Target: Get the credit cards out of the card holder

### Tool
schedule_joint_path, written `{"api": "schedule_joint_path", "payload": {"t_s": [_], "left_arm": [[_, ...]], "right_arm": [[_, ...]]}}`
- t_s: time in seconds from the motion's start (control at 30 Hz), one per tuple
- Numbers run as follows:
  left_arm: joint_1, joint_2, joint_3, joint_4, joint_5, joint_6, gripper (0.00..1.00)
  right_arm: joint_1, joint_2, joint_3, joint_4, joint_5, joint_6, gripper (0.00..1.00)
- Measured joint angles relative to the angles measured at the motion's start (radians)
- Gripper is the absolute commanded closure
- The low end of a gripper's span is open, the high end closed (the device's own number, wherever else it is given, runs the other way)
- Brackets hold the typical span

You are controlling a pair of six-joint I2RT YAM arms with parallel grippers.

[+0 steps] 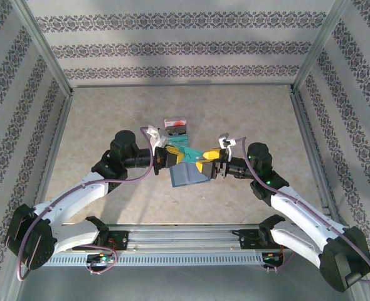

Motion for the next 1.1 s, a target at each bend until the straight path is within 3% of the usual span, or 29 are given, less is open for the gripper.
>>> {"api": "schedule_joint_path", "payload": {"t_s": [0.1, 0.37, 0.6, 0.7, 0.83, 0.97, 1.1], "left_arm": [[0.0, 0.0, -0.008, 0.059, 0.001, -0.044, 1.0], [0.0, 0.006, -0.013, 0.112, 0.015, -0.098, 1.0], [0.015, 0.016, -0.013, 0.117, 0.007, -0.107, 0.98], [0.015, 0.019, -0.013, 0.12, 0.008, -0.108, 0.84], [0.02, 0.025, -0.011, 0.104, 0.006, -0.101, 0.55], [0.027, 0.024, 0.01, 0.044, 0.007, -0.071, 0.47], [0.034, 0.023, 0.087, -0.073, 0.006, 0.019, 0.34]], "right_arm": [[0.02, 0.023, 0.0, 0.078, -0.003, 0.026, 0.37], [0.042, 0.077, 0.004, 0.183, -0.011, 0.058, 0.83], [0.043, 0.066, 0.005, 0.194, -0.034, 0.066, 1.0], [0.044, 0.055, 0.005, 0.179, -0.032, 0.068, 1.0], [0.054, 0.03, 0.005, 0.159, -0.017, 0.058, 1.0], [0.054, 0.015, 0.005, 0.132, 0.001, 0.045, 1.0], [0.054, 0.014, 0.005, 0.098, 0.001, 0.035, 1.0]]}}
